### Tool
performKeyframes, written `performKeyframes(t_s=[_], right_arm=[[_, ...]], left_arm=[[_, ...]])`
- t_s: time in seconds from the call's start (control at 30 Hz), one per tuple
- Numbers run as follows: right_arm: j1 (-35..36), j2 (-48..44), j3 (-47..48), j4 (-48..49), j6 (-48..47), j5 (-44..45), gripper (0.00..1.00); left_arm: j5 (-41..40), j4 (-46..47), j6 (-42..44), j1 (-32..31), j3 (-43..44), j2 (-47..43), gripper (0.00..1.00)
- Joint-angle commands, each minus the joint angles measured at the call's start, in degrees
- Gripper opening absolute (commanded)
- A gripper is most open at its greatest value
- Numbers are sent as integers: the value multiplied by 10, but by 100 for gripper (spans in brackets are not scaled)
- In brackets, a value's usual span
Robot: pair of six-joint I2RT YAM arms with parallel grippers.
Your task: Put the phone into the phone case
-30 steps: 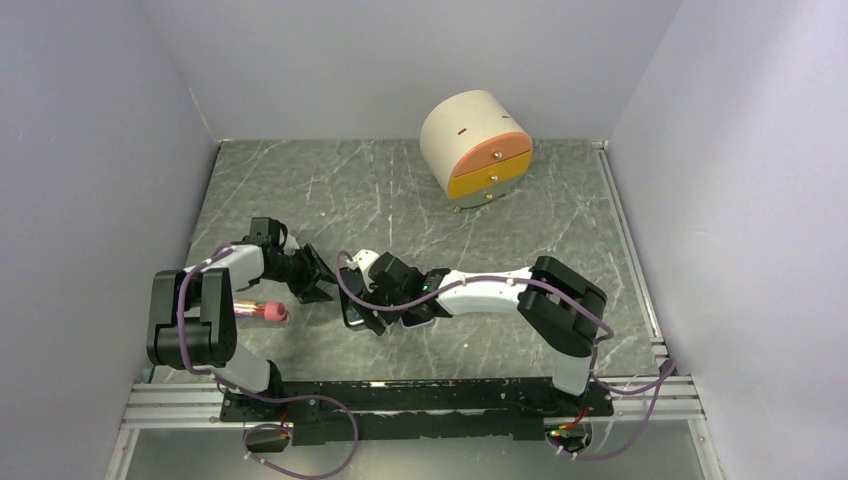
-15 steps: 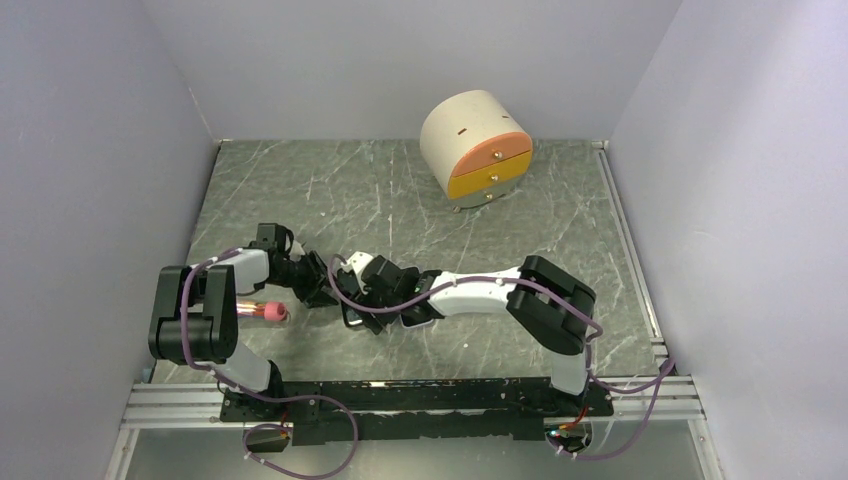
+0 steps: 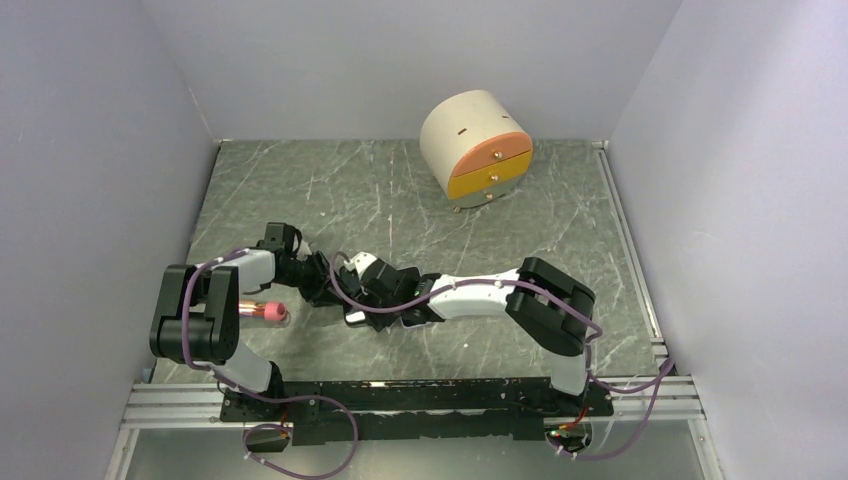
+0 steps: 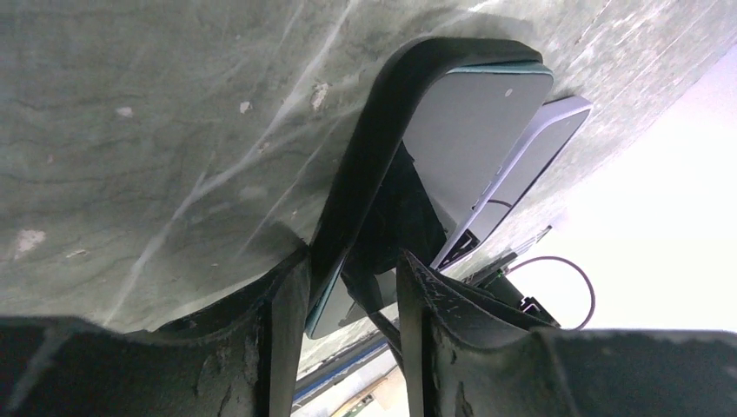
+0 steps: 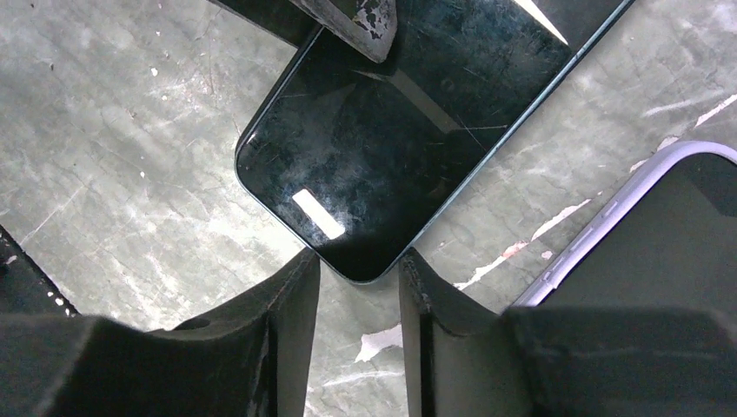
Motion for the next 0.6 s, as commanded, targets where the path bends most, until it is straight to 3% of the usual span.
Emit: performKeyframes(t_s=[0.0, 0.23, 0.33, 0.57], right_arm=[[3, 5, -11, 71, 45, 23, 35], [3, -2, -9, 49, 76, 38, 31], [0, -28, -17, 47, 82, 10, 40], [-12, -66, -14, 32, 123, -14, 50]], left_arm=[[5, 15, -21, -23, -15, -7, 44], [-63, -16, -20, -35, -19, -30, 33], [-75, -27, -17, -35, -12, -31, 25], [-79, -53, -10, -33, 10, -33, 25]])
